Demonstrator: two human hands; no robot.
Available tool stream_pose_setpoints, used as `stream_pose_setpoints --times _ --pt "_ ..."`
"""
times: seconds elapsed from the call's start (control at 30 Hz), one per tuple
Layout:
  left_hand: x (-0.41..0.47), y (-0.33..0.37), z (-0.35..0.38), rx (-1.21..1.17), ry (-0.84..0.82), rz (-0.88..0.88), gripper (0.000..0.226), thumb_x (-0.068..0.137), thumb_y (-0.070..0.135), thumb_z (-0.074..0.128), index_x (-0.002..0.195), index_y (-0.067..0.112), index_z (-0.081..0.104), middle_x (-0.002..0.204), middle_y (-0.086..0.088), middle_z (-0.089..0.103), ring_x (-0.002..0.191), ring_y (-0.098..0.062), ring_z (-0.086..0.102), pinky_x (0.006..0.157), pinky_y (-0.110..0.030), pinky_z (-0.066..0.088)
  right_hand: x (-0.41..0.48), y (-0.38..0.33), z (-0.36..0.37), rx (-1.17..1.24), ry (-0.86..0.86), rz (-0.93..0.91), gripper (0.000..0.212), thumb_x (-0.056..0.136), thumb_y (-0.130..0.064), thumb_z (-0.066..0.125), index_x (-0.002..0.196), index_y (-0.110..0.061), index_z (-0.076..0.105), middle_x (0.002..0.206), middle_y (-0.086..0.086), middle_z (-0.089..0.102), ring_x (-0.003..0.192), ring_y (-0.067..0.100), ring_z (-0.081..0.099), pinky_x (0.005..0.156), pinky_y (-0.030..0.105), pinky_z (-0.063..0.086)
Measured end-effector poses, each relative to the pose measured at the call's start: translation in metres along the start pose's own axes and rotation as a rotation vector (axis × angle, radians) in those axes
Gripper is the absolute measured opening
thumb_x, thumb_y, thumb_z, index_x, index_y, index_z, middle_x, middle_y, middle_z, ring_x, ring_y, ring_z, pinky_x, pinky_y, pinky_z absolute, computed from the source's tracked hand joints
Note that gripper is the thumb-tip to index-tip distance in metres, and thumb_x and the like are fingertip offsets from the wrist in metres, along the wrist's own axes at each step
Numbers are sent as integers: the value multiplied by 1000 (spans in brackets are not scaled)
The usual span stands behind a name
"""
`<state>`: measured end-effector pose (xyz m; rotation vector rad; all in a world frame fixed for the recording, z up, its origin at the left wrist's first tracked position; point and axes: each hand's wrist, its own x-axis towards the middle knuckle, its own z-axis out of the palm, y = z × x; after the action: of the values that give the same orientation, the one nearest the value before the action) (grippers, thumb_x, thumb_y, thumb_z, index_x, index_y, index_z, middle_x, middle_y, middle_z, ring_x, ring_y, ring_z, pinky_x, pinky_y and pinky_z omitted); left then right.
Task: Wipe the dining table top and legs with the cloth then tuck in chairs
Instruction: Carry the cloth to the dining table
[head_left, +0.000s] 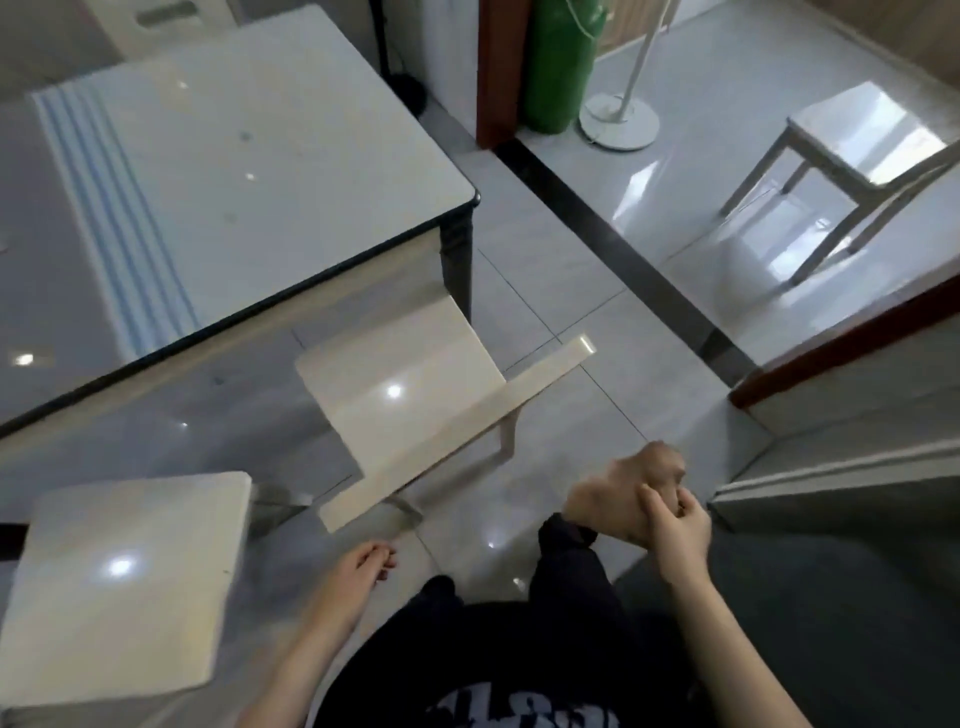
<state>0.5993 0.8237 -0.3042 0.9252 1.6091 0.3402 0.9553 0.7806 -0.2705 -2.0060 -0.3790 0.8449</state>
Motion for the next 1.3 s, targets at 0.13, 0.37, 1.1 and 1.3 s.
stream_pose_setpoints --times 0.13,0.37,1.1,1.3 --pt "22 64 89 75 -69 28 22 97 7 45 85 10 64 82 -5 65 76 -17 59 59 -10 45 71 -16 -48 -61 -69 -7 8 89 -9 63 87 -2 62 74 9 61 69 14 55 57 26 42" --pt "57 207 235 189 -283 177 22 94 2 47 84 10 64 76 -1 64 62 -1 59 59 -7 43 176 -13 -146 -102 74 99 10 84 -8 68 85 1 63 78 15 65 75 24 58 64 34 43" --pt "317 503 410 37 -91 110 28 96 7 43 79 14 64 79 -7 67 72 -22 58 66 -27 42 563 -229 -189 -38 78 10 8 88 -13 65 82 -8 63 74 7 66 70 14 58 59 28 44" --pt "369 587 448 -79 26 132 26 96 9 45 82 17 65 82 -5 67 72 -17 59 67 -24 43 695 -292 -183 -90 -14 -25 8 88 -12 64 83 -8 60 71 9 63 65 19 56 55 22 48"
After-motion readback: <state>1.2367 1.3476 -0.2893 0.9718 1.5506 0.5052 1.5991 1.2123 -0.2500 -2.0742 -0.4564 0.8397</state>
